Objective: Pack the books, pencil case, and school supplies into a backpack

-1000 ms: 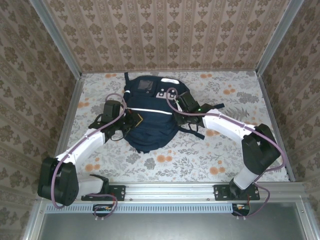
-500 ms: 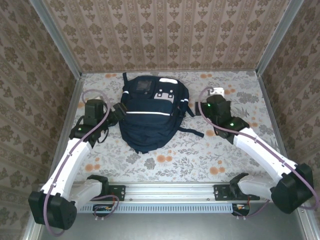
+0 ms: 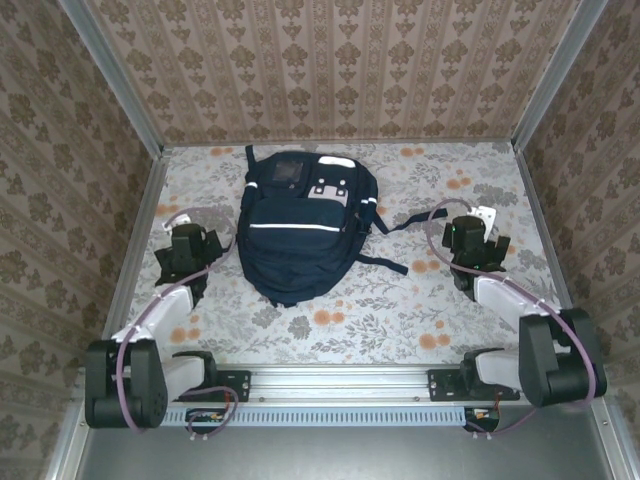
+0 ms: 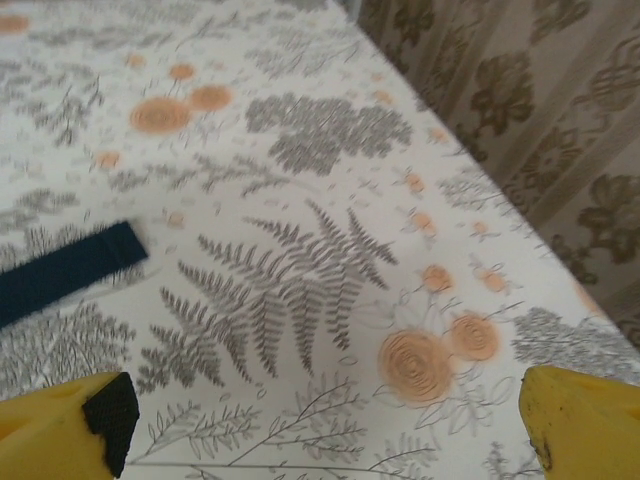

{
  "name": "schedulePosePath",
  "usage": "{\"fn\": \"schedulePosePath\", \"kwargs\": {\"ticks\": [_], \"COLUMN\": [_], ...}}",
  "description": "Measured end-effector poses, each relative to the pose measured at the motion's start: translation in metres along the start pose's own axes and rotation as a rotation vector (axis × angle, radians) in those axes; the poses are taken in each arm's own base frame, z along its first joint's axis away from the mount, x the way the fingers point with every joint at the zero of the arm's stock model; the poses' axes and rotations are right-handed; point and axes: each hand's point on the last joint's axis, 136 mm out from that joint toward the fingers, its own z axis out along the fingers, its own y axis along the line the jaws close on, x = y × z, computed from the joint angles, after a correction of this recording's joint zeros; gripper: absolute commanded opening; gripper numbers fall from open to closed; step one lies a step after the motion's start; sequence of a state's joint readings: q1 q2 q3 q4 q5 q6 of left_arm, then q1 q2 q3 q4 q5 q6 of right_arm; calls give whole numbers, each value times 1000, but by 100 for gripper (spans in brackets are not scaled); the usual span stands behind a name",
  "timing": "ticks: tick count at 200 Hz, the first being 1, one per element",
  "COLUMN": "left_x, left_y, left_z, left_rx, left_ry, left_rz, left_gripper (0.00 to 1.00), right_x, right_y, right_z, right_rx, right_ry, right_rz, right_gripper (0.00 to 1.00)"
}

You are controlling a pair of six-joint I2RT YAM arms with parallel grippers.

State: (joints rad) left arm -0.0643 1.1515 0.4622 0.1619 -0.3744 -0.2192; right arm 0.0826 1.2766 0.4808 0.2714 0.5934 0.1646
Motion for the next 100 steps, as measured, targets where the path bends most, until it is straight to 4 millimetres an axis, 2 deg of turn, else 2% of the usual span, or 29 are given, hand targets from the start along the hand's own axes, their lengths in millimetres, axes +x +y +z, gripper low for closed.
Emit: {"fn": "schedulePosePath", "kwargs": {"ticks": [20,39,77,100], "left_x": [4,4,4,-4], "left_y": [-11,-22,-32,-38], "left_z": [11,17,25,27], "left_rx": [49,110,196,233], "left_ry": [-32,-92,-177,-223], "left_rz": [66,104,122,127], "left_gripper": [100,100,100,100], "right_x": [6,-3,-21,-11], "right_y": [12,24,49,62], "right_z": [6,4,-4,1], "right_rx": [-56,-129,-282,-334], "right_ry": [-23,-88,-204,-212], "right_rz": [-18,-13,-3,-21], "right_gripper": [100,100,100,100]}}
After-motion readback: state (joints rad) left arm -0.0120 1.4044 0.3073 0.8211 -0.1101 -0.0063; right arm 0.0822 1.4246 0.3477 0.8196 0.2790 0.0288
